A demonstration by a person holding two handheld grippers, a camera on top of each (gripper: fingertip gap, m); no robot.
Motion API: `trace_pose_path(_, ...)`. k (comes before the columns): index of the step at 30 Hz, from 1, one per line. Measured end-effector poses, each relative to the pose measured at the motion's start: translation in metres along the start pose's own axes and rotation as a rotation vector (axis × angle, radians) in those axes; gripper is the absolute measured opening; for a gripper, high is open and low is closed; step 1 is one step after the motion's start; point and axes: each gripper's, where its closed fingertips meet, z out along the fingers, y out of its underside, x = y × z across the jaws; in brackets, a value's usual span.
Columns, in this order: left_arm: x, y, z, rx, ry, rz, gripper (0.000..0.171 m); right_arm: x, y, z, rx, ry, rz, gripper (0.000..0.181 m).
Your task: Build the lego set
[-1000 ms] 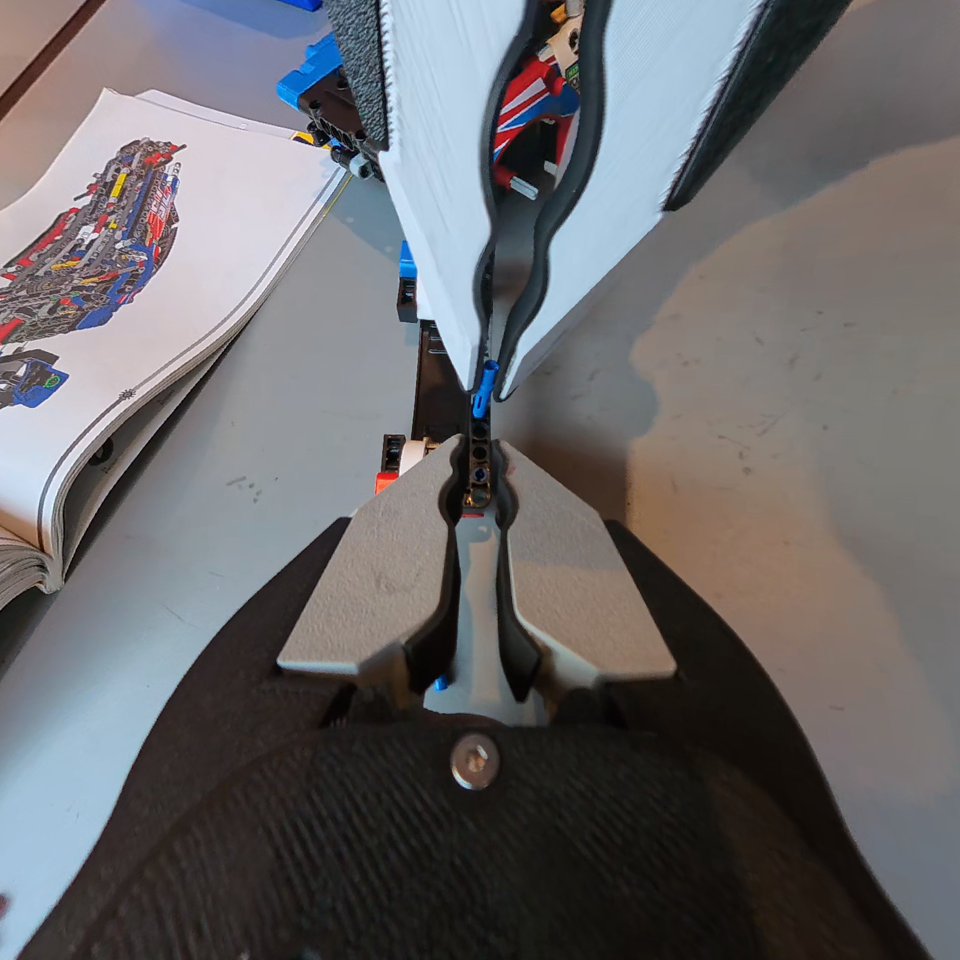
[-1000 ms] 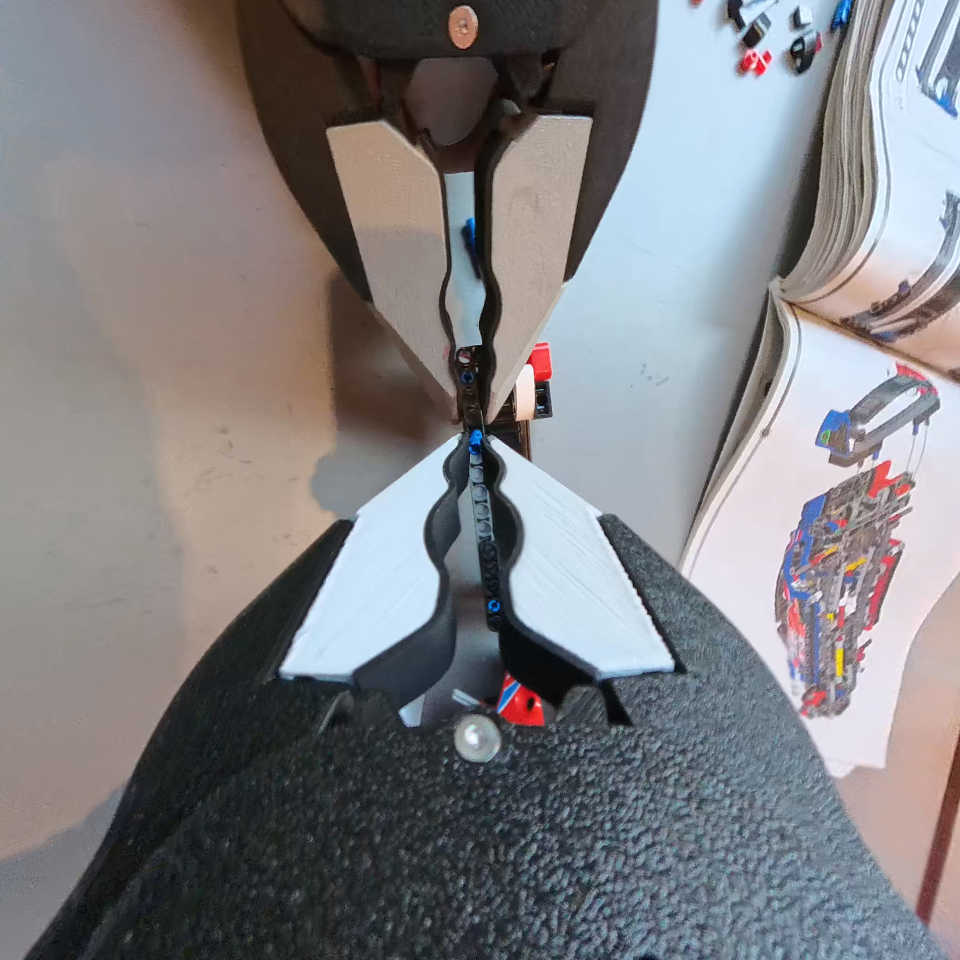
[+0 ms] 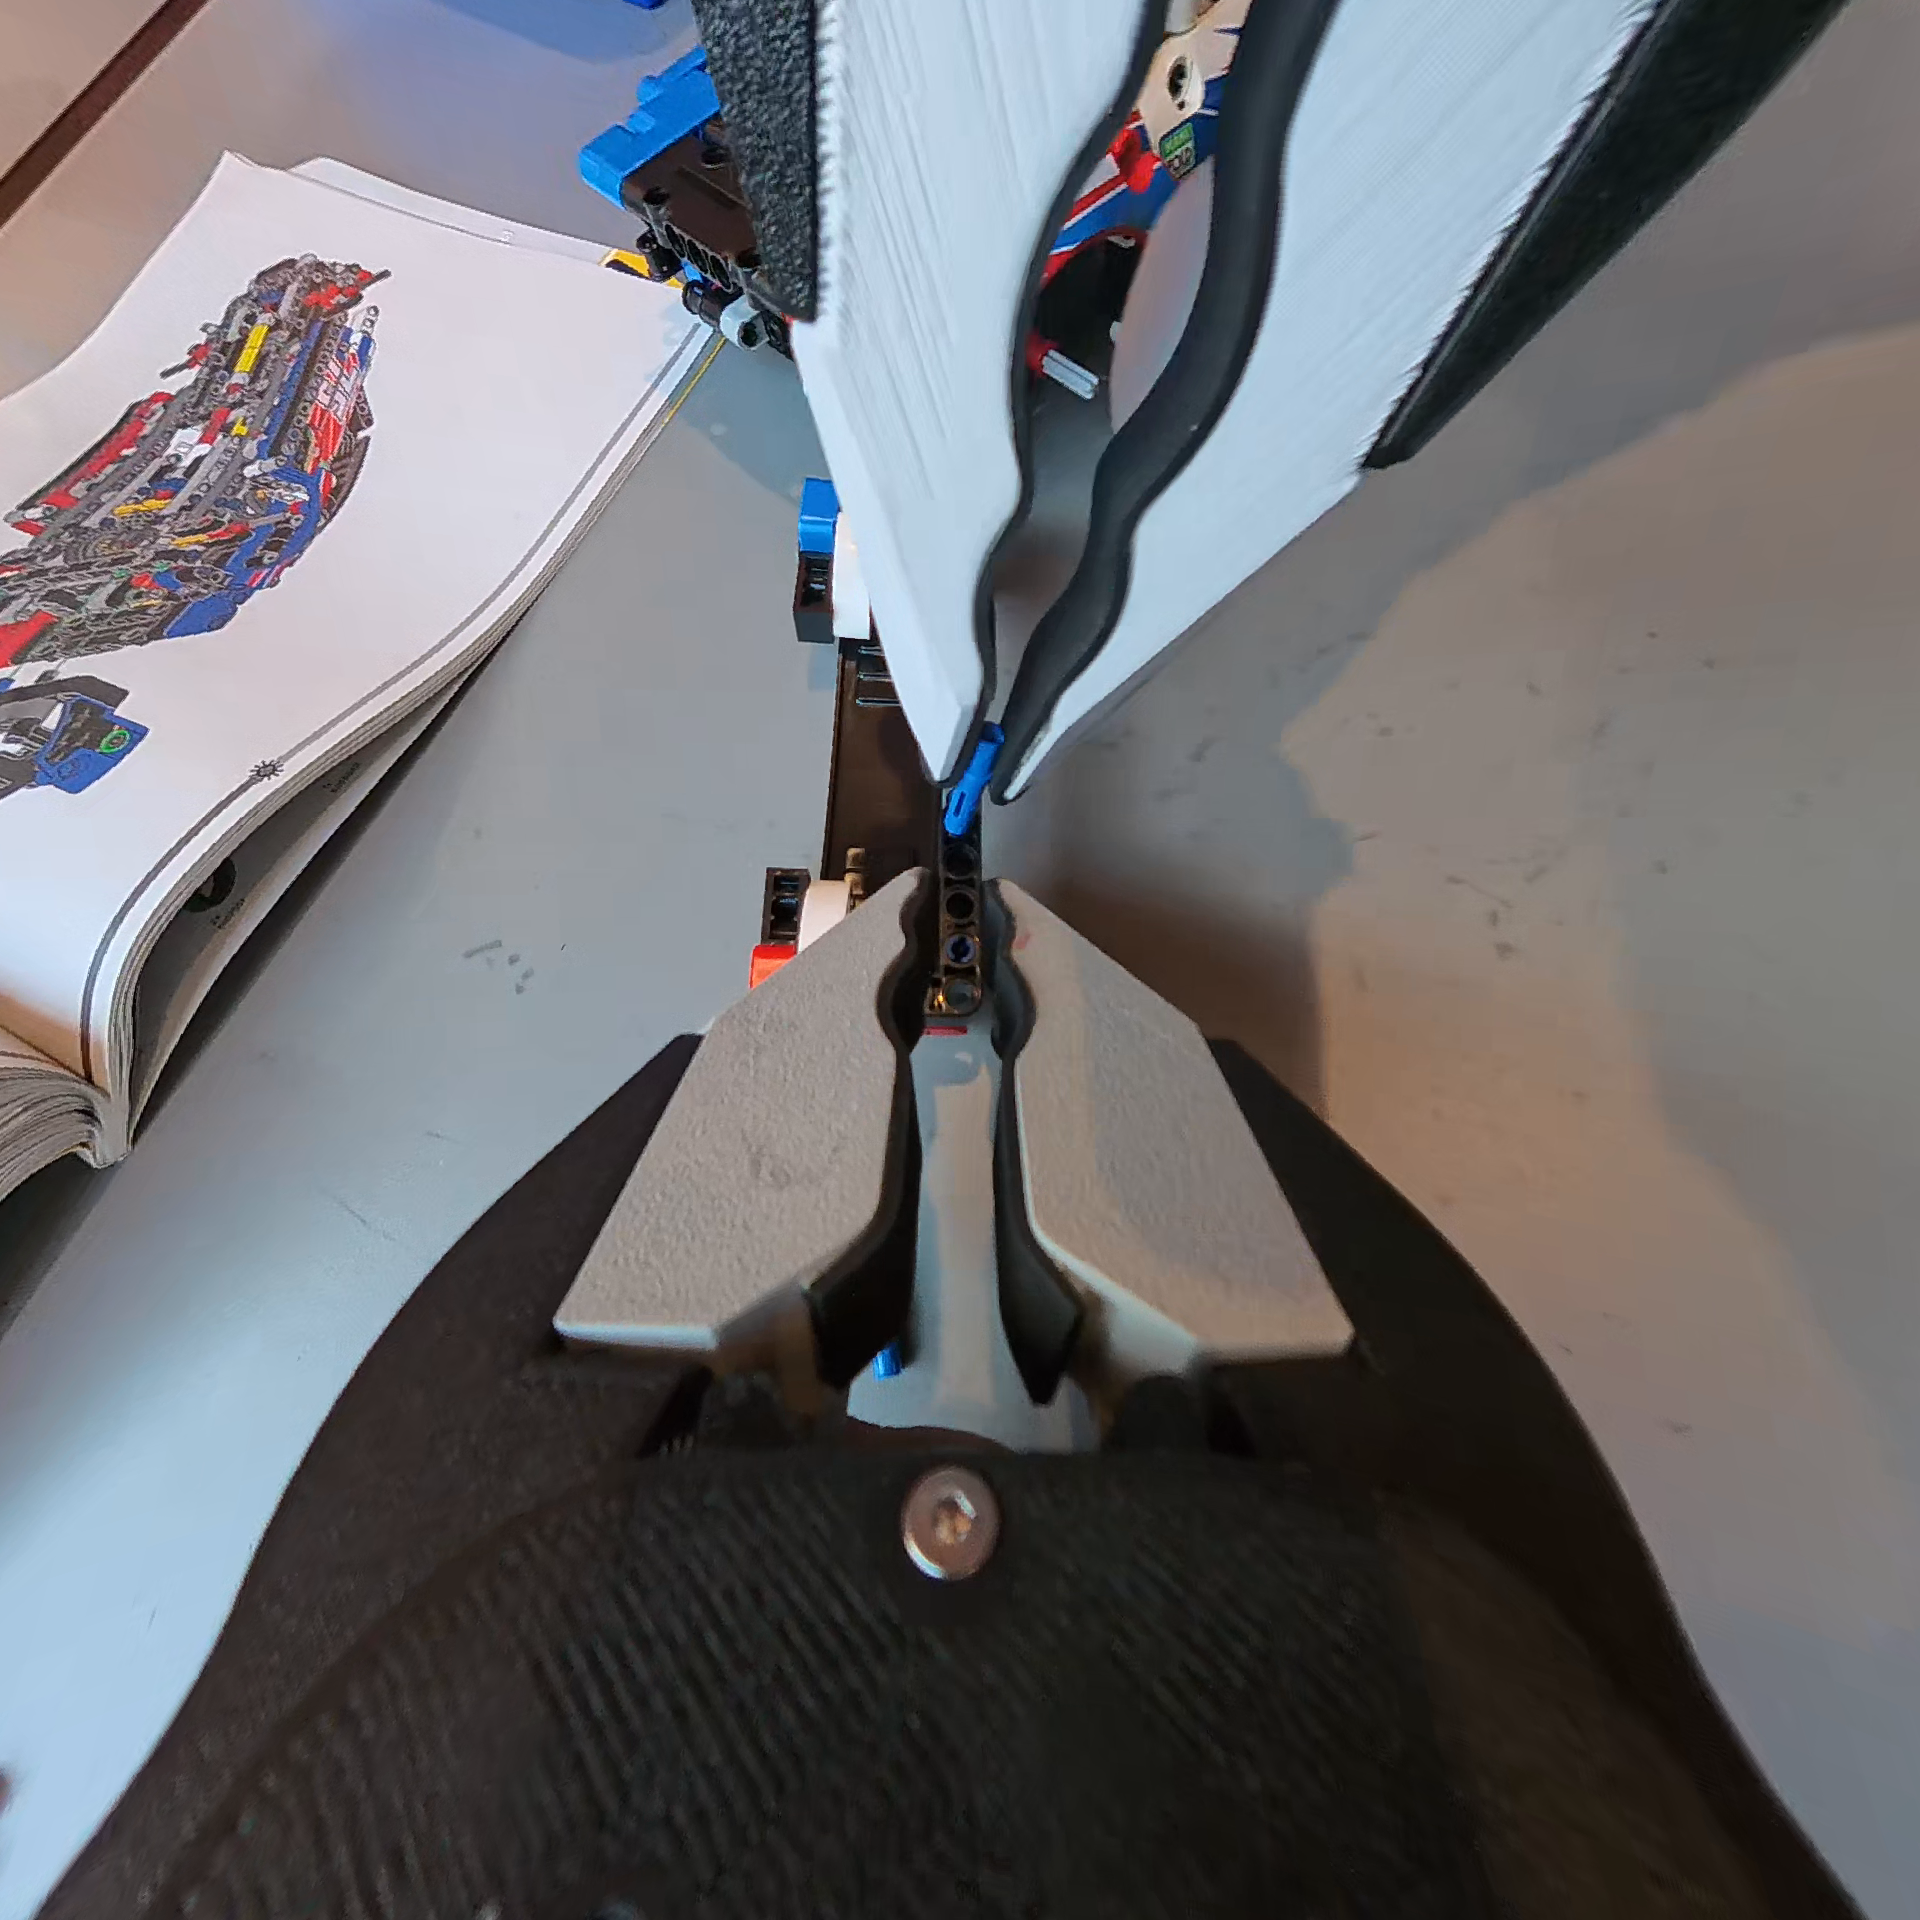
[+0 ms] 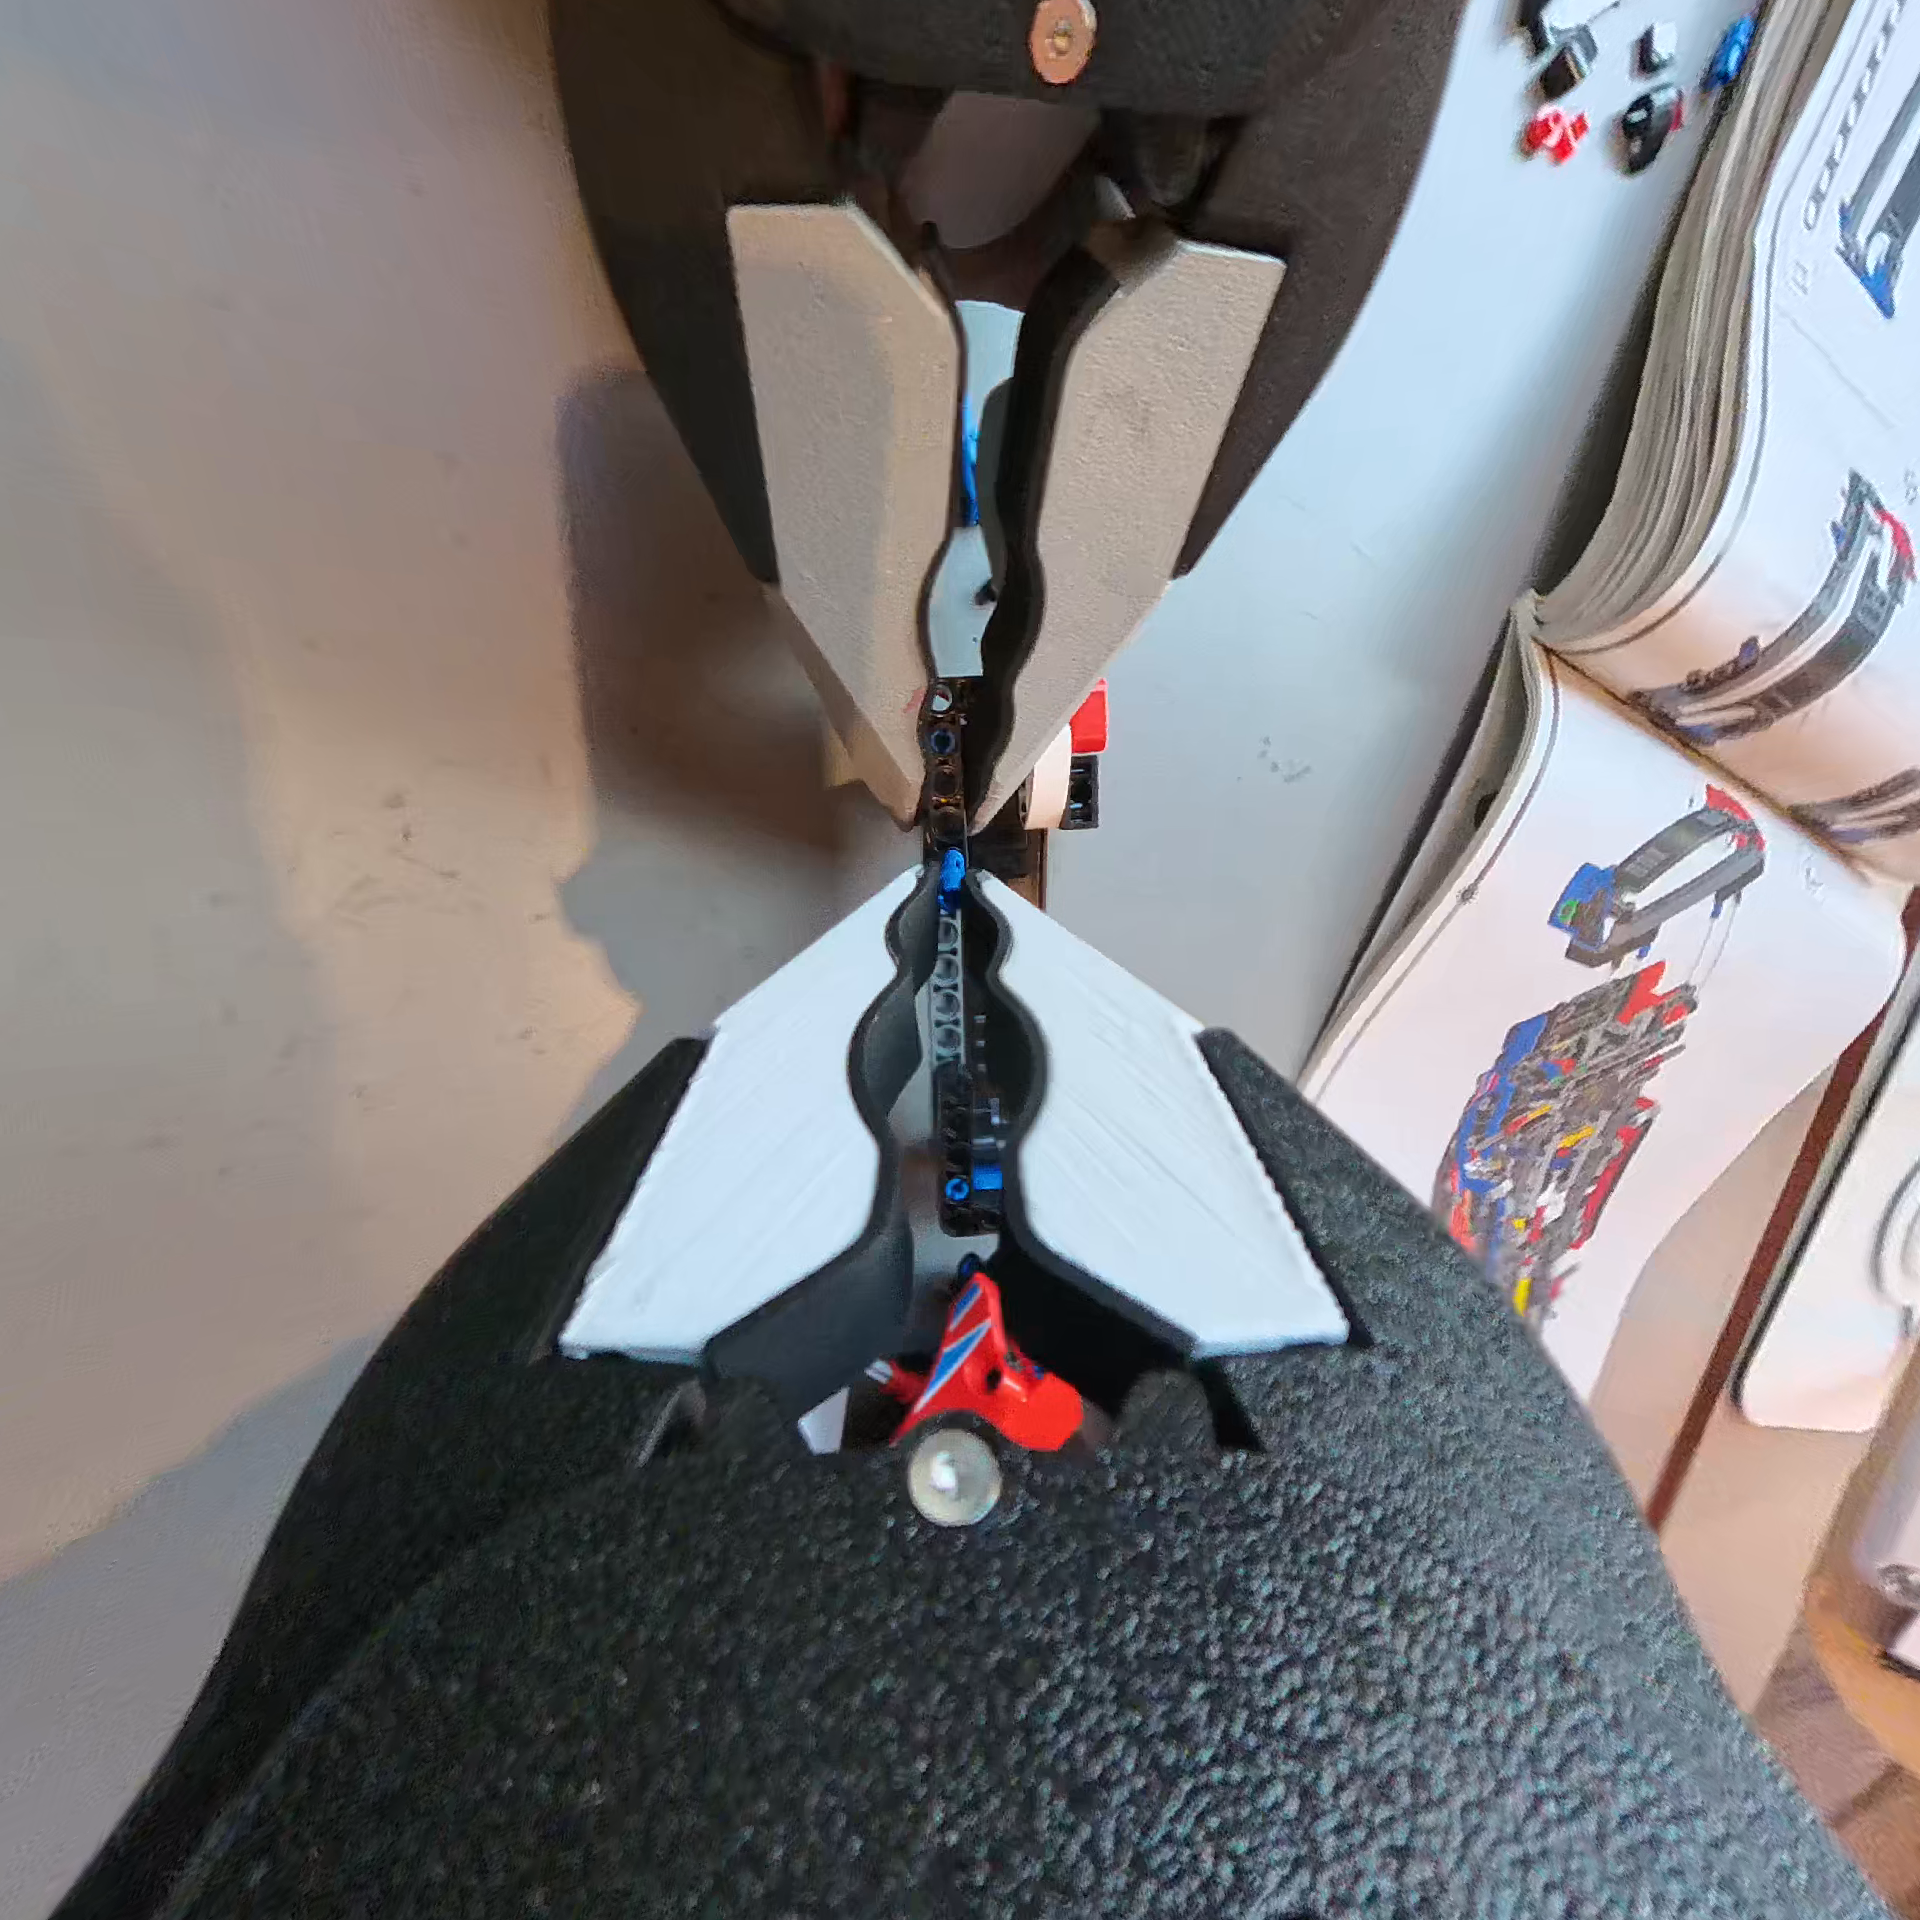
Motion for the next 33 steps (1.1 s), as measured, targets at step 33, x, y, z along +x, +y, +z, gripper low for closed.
trace_pose_path(33, 0.0005, 0.0001, 0.0003, 0.002, 0.027, -0.023, 0.006, -0.0003, 0.0011, 0.0004, -0.104, -0.102, -0.935, 0.004)
